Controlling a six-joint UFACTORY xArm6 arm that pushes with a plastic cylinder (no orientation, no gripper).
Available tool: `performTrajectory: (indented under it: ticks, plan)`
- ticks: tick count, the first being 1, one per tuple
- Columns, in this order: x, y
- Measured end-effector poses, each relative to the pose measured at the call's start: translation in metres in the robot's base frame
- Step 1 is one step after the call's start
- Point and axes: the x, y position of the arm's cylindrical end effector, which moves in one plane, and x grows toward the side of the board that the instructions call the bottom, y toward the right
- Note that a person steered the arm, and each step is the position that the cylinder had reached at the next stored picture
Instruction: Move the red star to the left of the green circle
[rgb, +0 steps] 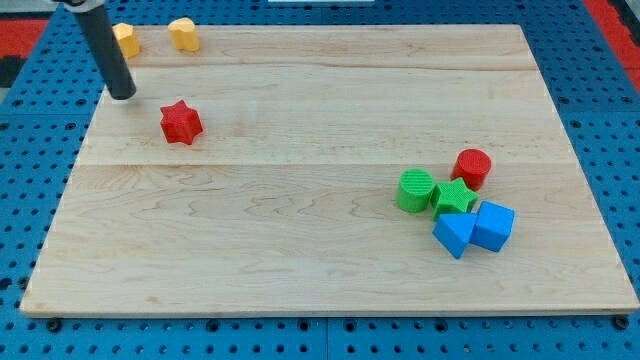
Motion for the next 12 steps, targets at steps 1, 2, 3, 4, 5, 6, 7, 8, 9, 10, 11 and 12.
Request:
performTrajectory:
  ticks: [1,2,3,4,5,6,7,8,9,10,11,12]
  plan:
    - [0.001,0.039]
    - [0.002,0.072]
    - [0.02,0.09]
    - [0.032,0.086]
    - [0.024,0.049]
    - [0.064,0.027]
    - [0.087,0.062]
    - [0.087,0.105]
    - [0.087,0.052]
    - [0.071,0.043]
    - [0.047,0.078]
    - [0.043,0.127]
